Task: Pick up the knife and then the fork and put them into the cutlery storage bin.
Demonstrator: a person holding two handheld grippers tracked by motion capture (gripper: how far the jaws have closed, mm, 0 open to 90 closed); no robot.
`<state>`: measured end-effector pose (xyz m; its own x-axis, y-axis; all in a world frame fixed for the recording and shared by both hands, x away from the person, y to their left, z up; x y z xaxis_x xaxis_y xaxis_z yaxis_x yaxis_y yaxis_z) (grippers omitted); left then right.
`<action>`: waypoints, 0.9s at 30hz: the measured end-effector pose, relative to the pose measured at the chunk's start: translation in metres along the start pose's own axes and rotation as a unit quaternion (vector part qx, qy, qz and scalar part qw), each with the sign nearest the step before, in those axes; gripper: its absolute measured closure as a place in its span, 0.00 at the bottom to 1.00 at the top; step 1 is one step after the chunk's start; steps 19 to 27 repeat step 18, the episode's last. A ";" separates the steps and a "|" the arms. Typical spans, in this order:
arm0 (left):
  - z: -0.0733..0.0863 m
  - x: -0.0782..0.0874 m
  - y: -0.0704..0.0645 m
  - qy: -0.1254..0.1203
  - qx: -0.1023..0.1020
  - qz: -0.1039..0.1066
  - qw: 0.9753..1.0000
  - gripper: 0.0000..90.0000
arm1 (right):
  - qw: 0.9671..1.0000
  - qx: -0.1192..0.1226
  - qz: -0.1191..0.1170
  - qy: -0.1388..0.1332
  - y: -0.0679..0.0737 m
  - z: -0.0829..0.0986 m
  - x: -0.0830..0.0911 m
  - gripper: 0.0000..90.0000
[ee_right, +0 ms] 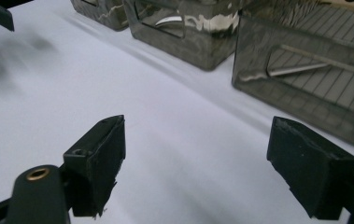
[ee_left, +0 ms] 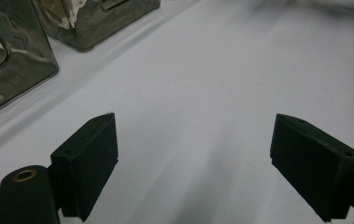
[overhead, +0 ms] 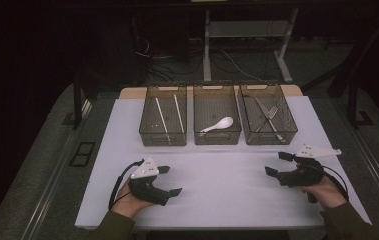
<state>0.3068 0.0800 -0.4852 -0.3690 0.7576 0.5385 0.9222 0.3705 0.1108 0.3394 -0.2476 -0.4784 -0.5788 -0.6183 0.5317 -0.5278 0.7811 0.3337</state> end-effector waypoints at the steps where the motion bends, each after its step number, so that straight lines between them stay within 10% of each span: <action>1: 0.000 0.000 0.000 0.000 0.000 0.000 1.000 0.16 | 1.000 -0.003 -0.001 -0.001 0.001 0.003 0.001 0.21; 27: 0.002 0.000 0.006 0.007 0.015 -0.026 1.000 0.00 | 1.000 0.007 -0.020 0.000 0.025 0.022 -0.004 0.12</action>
Point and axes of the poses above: each handheld gripper's, and its own axes: x roughly backward along the jaws, z roughly out of its underside, y roughly to its left, the point moved 10 cm from there along -x, roughly forward along the jaws, and after that the axes turned 14 degrees about -x, right-handed, at the moved point
